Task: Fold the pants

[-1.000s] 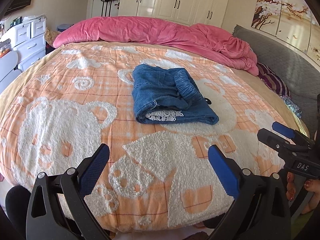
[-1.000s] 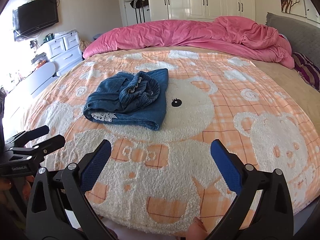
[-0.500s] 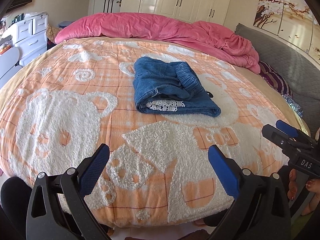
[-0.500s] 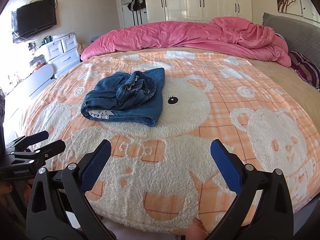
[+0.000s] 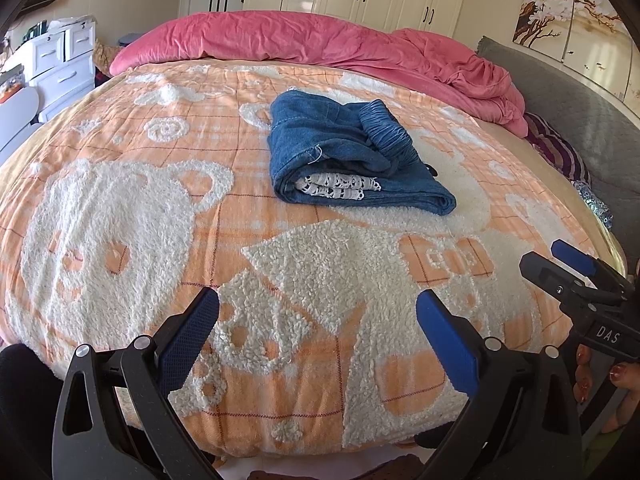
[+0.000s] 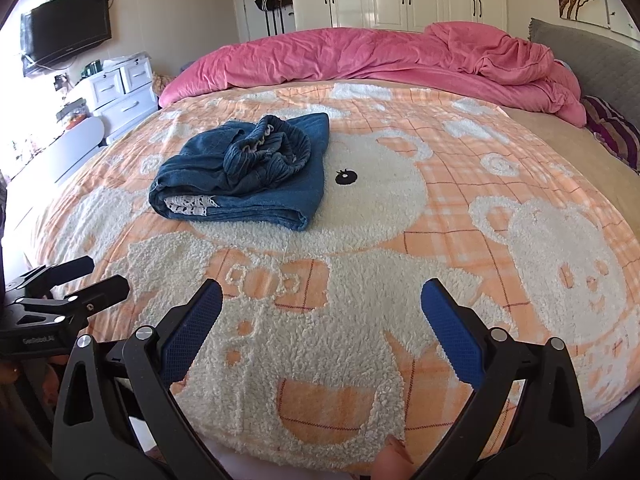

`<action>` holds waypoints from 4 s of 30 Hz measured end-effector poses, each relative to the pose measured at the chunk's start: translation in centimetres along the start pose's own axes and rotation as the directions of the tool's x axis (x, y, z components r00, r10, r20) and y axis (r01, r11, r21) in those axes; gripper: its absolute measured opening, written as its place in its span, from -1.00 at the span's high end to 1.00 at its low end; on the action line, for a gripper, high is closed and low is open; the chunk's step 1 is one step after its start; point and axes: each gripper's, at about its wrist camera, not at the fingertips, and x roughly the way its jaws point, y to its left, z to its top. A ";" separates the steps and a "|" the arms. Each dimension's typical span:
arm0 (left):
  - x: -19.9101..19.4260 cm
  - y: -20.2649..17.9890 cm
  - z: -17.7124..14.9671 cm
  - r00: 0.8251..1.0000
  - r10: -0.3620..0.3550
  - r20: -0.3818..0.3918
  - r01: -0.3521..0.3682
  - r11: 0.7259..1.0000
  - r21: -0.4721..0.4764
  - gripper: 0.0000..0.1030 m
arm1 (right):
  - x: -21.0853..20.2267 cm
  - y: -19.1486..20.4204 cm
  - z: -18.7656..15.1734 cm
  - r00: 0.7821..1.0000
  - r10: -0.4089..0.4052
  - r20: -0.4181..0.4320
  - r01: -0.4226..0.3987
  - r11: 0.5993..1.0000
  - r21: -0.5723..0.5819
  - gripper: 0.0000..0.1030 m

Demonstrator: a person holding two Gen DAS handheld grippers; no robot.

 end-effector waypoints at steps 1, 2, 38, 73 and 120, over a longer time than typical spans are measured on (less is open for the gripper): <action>0.1 0.0 -0.1 1.000 0.000 0.001 0.000 1.000 0.001 -0.91 | 0.2 0.0 -0.1 1.000 -0.001 -0.001 0.001 1.000 0.001 -0.82; 0.2 0.0 -0.1 1.000 0.000 0.003 0.000 1.000 0.002 -0.91 | 0.2 0.0 -0.2 1.000 0.000 -0.001 0.000 1.000 0.001 -0.82; 0.7 0.3 -0.1 1.000 0.031 0.002 -0.031 1.000 0.003 -0.91 | 1.4 -0.3 -0.9 1.000 -0.003 -0.016 0.004 1.000 0.008 -0.82; 0.5 0.3 0.0 0.999 0.047 -0.003 -0.047 0.999 0.005 -0.92 | 1.4 -0.8 -1.2 1.000 -0.007 -0.025 0.008 1.000 0.011 -0.83; 0.5 -0.5 0.4 0.998 0.034 -0.049 -0.032 0.999 0.036 -0.91 | 1.4 -1.1 -1.0 0.998 -0.038 -0.043 0.039 0.999 0.027 -0.83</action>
